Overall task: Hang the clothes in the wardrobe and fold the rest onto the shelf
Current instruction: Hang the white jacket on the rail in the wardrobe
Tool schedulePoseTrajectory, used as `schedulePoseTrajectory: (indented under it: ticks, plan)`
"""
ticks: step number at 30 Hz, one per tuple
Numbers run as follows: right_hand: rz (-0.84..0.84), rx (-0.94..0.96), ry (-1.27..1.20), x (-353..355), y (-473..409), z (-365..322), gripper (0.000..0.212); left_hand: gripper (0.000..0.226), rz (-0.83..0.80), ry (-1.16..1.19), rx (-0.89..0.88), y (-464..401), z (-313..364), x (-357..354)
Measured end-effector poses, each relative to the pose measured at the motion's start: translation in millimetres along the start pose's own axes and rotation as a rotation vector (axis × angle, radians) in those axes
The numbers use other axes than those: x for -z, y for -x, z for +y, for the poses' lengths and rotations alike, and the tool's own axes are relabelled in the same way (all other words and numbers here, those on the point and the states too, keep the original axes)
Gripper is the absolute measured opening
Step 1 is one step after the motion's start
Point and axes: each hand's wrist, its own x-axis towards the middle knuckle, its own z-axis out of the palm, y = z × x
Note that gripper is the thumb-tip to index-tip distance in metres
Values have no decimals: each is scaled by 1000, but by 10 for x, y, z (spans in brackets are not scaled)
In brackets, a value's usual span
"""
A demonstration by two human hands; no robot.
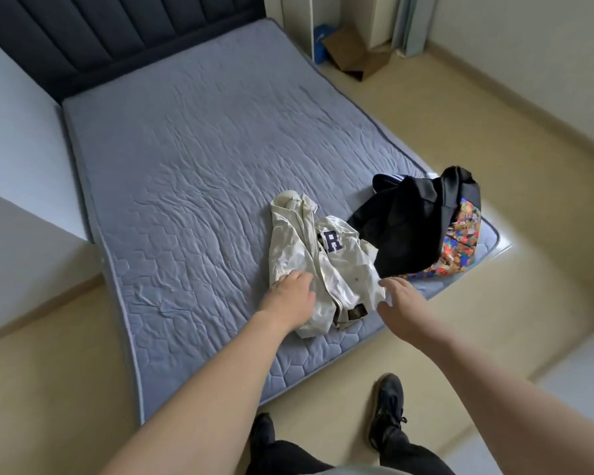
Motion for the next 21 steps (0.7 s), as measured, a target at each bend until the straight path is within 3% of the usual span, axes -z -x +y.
schedulePoseTrajectory:
  ticks: [7, 14, 21]
  plan:
    - [-97, 88, 58, 554, -551, 226, 52, 40, 39, 72, 49, -300, 473, -3]
    - [-224, 126, 121, 625, -1207, -80, 52, 37, 85, 196, 353, -596, -171, 201]
    - [-263, 99, 152, 467, -2624, -286, 47, 36, 29, 245, 482, -1692, -836, 96]
